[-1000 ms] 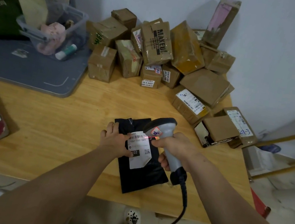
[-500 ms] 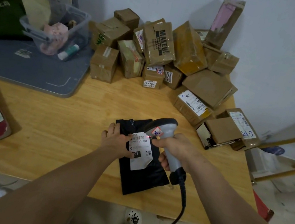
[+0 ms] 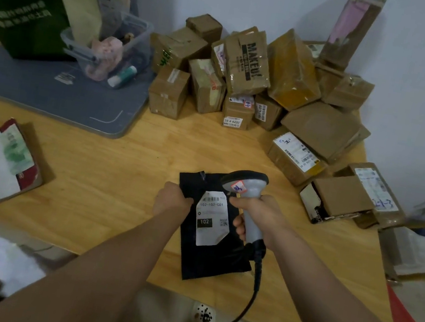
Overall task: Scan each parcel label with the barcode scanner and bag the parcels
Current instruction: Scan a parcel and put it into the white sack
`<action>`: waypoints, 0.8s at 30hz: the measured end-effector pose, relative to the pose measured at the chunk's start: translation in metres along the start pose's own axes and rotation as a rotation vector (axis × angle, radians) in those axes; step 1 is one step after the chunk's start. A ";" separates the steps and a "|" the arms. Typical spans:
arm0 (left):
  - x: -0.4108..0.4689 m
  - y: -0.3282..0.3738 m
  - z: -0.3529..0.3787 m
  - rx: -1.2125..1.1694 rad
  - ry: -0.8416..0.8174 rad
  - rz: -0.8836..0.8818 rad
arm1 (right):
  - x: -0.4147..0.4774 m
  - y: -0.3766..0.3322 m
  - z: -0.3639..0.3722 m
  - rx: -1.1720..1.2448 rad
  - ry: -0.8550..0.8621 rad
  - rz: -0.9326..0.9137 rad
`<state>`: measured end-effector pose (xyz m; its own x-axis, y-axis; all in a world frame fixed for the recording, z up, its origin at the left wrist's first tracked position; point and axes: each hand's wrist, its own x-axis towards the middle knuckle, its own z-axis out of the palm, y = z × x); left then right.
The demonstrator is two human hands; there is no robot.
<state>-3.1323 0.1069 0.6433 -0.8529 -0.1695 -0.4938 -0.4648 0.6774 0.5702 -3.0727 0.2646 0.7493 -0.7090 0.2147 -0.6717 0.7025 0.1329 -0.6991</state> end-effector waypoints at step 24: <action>-0.108 -0.174 -0.164 -0.230 0.688 -0.070 | -0.043 -0.029 0.217 -0.431 -0.555 -0.246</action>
<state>-2.9985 -0.1097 0.7048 -0.7409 -0.6695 -0.0529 -0.4973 0.4940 0.7132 -3.0764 0.0412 0.7452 -0.6956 -0.3753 -0.6126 0.3998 0.5063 -0.7641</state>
